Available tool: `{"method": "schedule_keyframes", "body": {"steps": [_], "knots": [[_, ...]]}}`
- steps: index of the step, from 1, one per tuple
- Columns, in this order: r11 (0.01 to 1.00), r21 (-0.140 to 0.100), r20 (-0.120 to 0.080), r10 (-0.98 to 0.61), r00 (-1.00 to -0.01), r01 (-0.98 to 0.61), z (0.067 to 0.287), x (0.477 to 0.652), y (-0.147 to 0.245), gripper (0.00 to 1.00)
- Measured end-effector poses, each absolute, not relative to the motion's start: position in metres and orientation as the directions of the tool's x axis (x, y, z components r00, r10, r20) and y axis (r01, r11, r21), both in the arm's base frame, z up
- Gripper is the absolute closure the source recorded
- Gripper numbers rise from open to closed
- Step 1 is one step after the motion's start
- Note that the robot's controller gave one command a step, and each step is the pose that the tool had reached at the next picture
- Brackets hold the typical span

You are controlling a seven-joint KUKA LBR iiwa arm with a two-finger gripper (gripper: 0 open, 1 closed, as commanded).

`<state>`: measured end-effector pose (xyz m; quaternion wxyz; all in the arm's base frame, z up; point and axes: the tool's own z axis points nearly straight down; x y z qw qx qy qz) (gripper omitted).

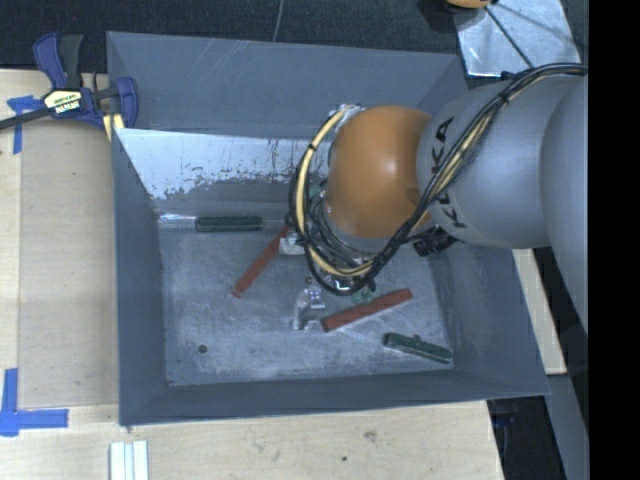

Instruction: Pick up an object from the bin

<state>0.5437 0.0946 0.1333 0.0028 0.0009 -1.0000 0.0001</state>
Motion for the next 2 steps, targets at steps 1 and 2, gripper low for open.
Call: {"method": "schedule_keyframes", "body": {"steps": [1,2], "knots": [[1.000,0.001,-0.003,0.000,-1.000,0.000,0.138,0.546,0.094,0.00],[0.993,0.000,-0.013,-0.120,-0.993,-0.120,0.093,0.601,0.119,0.00]]}}
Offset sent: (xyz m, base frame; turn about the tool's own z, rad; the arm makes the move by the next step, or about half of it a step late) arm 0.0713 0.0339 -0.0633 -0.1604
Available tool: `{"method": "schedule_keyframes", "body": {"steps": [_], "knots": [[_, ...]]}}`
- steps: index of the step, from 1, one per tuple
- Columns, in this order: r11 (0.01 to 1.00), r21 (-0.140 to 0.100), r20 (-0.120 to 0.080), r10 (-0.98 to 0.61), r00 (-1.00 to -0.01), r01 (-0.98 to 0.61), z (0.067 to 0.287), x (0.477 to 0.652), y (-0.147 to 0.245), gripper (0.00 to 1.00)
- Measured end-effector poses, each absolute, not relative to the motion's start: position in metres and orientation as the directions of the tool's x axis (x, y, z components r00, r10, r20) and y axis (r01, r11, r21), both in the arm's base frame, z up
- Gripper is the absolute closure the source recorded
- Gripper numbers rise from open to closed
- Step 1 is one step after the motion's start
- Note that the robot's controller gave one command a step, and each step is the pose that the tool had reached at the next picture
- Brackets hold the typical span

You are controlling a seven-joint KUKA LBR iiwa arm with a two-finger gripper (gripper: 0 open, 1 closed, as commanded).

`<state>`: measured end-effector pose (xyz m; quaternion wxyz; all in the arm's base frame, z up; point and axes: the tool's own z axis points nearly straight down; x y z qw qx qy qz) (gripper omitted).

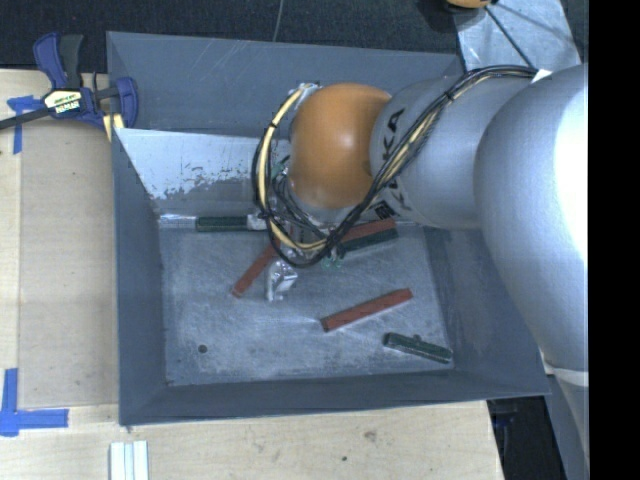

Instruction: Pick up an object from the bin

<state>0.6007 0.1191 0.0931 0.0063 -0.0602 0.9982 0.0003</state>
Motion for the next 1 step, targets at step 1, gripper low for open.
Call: {"method": "schedule_keyframes", "body": {"steps": [1], "knots": [[0.983,-0.001,-0.002,-0.184,-0.983,-0.184,0.0974,0.6170,0.1252,0.00]]}}
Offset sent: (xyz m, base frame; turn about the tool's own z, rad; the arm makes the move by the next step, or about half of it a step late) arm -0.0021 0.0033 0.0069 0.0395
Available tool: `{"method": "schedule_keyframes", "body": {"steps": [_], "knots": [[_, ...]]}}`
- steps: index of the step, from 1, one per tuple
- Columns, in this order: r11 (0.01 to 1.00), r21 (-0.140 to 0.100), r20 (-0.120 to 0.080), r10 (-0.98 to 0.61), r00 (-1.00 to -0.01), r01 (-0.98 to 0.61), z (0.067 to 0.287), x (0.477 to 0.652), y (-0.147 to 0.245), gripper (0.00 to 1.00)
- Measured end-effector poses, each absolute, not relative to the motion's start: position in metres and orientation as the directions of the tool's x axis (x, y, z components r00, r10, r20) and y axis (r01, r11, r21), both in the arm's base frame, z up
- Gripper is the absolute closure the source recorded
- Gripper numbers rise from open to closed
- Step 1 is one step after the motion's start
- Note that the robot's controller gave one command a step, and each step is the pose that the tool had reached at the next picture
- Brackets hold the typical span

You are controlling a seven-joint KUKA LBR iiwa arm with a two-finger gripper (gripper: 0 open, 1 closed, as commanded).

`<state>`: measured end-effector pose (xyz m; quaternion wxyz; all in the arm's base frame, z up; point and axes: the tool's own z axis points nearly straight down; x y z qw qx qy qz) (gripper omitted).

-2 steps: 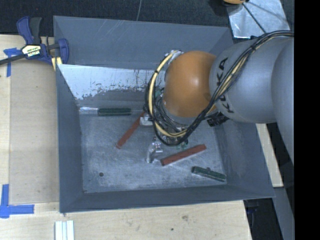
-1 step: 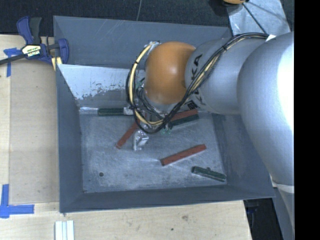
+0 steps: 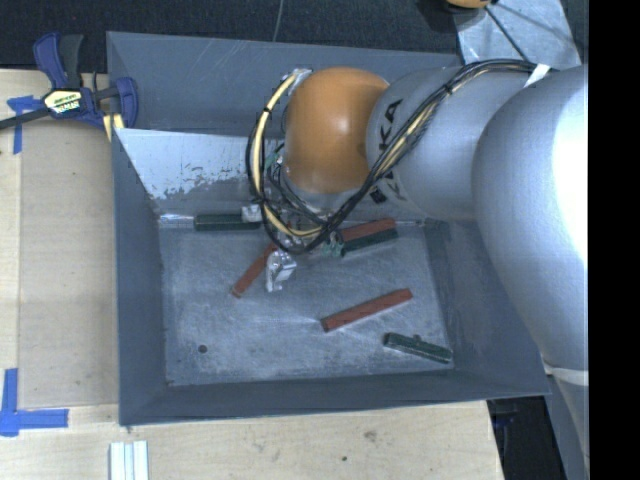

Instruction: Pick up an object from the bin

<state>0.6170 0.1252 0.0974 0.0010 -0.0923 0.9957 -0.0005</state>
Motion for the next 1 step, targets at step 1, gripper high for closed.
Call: {"method": "schedule_keyframes", "body": {"steps": [1], "knots": [[0.997,0.001,-0.002,-0.079,-0.997,-0.079,0.1005,0.5991,0.1219,0.00]]}}
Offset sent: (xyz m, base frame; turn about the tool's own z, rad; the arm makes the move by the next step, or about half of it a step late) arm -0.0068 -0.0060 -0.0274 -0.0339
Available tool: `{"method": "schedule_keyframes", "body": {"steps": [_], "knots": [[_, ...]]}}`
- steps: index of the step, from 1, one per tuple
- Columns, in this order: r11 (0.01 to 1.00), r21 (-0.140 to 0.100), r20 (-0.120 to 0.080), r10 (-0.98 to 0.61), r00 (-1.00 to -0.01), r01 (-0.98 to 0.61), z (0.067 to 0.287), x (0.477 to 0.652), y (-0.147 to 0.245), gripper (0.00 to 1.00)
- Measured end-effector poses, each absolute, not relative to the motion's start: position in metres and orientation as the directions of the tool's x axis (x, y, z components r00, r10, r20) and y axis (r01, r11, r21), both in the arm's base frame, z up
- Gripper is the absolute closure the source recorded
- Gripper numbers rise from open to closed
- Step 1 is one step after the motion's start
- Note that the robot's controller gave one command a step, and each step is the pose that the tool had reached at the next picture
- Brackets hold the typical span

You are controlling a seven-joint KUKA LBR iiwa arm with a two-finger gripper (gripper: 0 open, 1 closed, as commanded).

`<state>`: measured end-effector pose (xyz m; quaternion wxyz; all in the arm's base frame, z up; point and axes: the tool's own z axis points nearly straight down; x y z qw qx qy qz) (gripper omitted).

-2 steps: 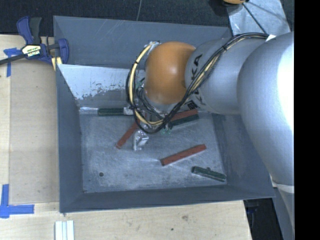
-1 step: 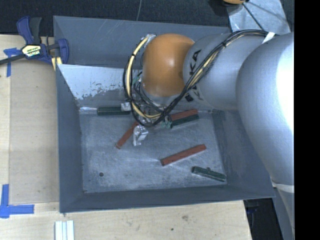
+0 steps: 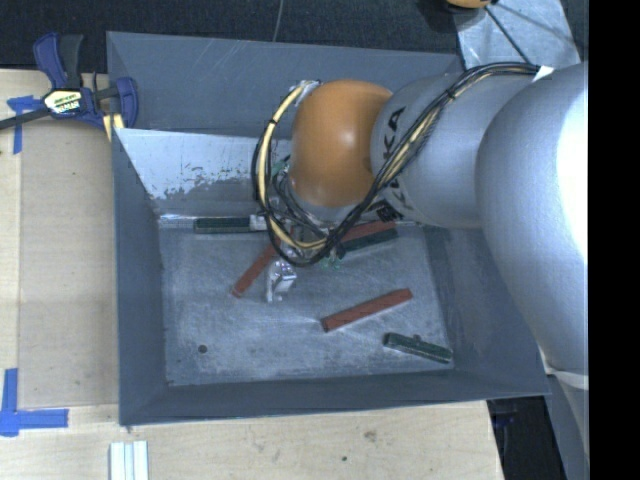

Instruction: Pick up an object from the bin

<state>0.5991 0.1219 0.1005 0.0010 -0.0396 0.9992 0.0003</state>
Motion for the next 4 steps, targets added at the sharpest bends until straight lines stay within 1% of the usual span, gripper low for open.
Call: {"method": "schedule_keyframes", "body": {"steps": [1,2,4], "knots": [[0.976,0.000,-0.009,-0.218,-0.976,-0.218,0.077,0.614,0.119,0.00],[0.998,0.004,-0.026,-0.056,-0.998,-0.056,0.078,0.594,0.126,1.00],[0.998,0.003,-0.023,-0.055,-0.998,-0.055,0.079,0.594,0.126,1.00]]}}
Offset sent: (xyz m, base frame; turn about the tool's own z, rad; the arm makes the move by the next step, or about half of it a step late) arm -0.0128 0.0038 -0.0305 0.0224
